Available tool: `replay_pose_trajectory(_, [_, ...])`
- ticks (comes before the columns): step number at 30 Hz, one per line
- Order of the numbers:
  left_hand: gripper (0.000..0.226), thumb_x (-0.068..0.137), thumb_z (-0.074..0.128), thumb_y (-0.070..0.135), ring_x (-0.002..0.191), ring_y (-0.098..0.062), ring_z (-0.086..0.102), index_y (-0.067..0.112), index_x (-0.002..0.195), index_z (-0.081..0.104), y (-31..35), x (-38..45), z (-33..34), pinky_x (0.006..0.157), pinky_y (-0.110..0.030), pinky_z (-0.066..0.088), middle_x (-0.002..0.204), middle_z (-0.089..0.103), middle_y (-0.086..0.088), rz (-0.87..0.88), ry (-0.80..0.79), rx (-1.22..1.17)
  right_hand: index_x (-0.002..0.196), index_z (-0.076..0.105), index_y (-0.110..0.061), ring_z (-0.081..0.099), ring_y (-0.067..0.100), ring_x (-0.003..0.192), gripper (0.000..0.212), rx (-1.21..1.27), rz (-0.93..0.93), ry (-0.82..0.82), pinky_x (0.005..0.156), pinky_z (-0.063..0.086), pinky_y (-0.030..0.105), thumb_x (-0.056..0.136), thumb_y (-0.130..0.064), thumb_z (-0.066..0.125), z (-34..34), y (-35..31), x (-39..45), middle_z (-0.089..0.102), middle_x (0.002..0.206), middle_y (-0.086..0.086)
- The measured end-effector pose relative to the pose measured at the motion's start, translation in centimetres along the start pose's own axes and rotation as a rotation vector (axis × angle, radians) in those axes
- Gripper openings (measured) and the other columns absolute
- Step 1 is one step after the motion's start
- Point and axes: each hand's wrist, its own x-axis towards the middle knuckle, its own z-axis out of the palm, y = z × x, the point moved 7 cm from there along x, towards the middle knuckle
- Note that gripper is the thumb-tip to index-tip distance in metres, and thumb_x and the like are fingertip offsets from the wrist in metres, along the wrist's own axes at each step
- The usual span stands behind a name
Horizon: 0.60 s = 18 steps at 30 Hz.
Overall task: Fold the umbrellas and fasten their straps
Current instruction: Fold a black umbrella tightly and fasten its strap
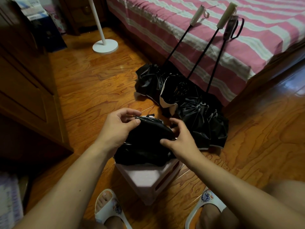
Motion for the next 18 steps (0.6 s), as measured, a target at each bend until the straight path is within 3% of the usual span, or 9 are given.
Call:
replay_pose_trajectory(2, [0.027,0.090,0.072,0.003,0.092,-0.010,0.071,0.029,0.096,0.076,-0.1,-0.1,-0.1,0.079,-0.027,0.056,0.087,0.074,0.009,0.001,-0.008,0.003,0.148,0.042,-0.034,0.058,0.007,0.101,0.081,-0.003,0.071,-0.090,0.076,0.054,0.017,0.082,-0.004,0.080,0.7,0.4,-0.3,0.055,0.110,-0.016])
replay_pose_trajectory(4, [0.028,0.091,0.072,0.006,0.100,-0.013,0.069,0.033,0.097,0.076,-0.2,-0.1,-0.2,0.085,-0.032,0.057,0.096,0.074,0.004,0.005,-0.013,0.028,0.141,0.051,-0.033,0.061,0.006,0.099,0.069,0.084,0.067,-0.052,0.067,0.053,0.014,0.086,0.003,0.073,0.3,0.0,-0.7,0.062,0.115,-0.008])
replay_pose_trajectory(7, [0.029,0.092,0.072,0.008,0.099,-0.011,0.069,0.035,0.098,0.077,0.1,-0.1,-0.2,0.084,-0.031,0.055,0.096,0.072,0.005,0.023,-0.002,0.037,0.119,0.066,-0.034,0.063,0.006,0.106,0.045,0.193,-0.065,0.084,0.071,0.054,0.013,0.091,0.002,0.068,-1.4,-1.3,-1.1,0.066,0.112,-0.008])
replay_pose_trajectory(10, [0.030,0.092,0.070,0.004,0.095,-0.015,0.072,0.032,0.101,0.077,0.3,0.0,-0.5,0.085,-0.033,0.058,0.092,0.073,0.000,0.027,0.025,-0.015,0.106,0.072,-0.029,0.066,0.012,0.105,0.041,0.287,-0.005,0.177,0.083,0.056,0.022,0.090,0.008,0.063,-2.0,-0.6,-1.4,0.072,0.101,-0.001])
replay_pose_trajectory(12, [0.032,0.092,0.070,0.004,0.097,-0.019,0.072,0.033,0.102,0.077,0.2,0.1,-0.4,0.090,-0.036,0.059,0.094,0.074,-0.002,0.025,0.022,-0.020,0.110,0.071,-0.023,0.067,0.015,0.105,0.042,0.352,0.060,0.183,0.089,0.054,0.026,0.088,0.011,0.058,-2.0,0.0,-1.5,0.072,0.095,-0.001])
replay_pose_trajectory(15, [0.033,0.092,0.071,0.005,0.095,-0.018,0.072,0.036,0.102,0.077,0.2,0.3,-0.1,0.091,-0.038,0.059,0.092,0.074,0.000,0.034,0.018,-0.009,0.124,0.067,-0.024,0.064,0.014,0.108,0.045,0.298,0.049,0.073,0.079,0.052,0.021,0.090,0.005,0.062,-1.6,-0.5,-1.2,0.067,0.106,-0.001])
replay_pose_trajectory(18, [0.029,0.093,0.070,0.006,0.094,-0.012,0.071,0.032,0.104,0.076,0.8,0.3,0.1,0.086,-0.032,0.057,0.094,0.074,-0.001,0.076,0.033,0.010,0.121,0.072,-0.025,0.067,0.013,0.109,0.037,0.311,0.048,0.093,0.084,0.056,0.022,0.093,-0.002,0.065,-2.1,-0.3,-0.5,0.073,0.109,-0.003])
